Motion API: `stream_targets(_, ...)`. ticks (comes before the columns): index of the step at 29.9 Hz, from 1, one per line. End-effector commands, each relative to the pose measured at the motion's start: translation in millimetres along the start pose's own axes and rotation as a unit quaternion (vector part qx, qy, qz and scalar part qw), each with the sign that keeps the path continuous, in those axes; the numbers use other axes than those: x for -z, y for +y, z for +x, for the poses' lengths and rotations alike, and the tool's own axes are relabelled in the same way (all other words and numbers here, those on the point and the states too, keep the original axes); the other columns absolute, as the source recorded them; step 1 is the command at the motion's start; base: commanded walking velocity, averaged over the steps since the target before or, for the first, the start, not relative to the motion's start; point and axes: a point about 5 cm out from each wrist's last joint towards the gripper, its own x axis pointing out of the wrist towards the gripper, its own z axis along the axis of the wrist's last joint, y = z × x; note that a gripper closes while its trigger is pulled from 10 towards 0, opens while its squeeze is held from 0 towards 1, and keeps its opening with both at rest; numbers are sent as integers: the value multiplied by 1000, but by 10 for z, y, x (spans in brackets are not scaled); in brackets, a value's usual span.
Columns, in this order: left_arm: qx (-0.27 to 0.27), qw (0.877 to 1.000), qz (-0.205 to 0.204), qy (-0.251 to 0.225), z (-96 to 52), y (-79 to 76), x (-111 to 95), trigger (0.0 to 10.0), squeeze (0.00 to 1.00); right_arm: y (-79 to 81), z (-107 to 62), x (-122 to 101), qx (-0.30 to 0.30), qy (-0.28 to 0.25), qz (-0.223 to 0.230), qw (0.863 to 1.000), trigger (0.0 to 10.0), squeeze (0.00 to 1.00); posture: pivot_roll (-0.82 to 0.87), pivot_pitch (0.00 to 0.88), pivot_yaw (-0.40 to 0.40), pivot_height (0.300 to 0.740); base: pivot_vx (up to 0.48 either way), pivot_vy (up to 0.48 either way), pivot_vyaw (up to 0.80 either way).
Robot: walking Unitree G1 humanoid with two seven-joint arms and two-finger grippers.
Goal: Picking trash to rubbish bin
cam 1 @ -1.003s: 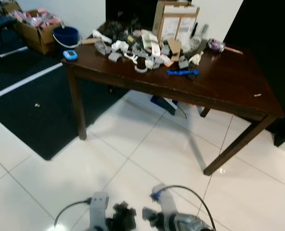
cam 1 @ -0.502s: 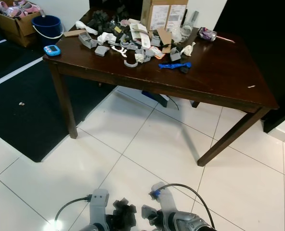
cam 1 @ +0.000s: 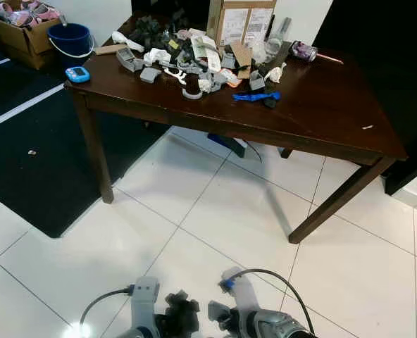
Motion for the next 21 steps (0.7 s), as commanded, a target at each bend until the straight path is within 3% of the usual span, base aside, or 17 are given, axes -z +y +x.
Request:
stream_targets(1,-1,1000,-9,16,-22,10,89,10000,0,-8,-10,79,4,13,7,1000,10000,0,109,93,-89,740,0,0,0)
stream_targets(21,-3,1000,-8,20,-12,1,82,10000,0,-26,-19,61,5,-2,22,1000,10000,0,94,99,-81,740,0,0,0)
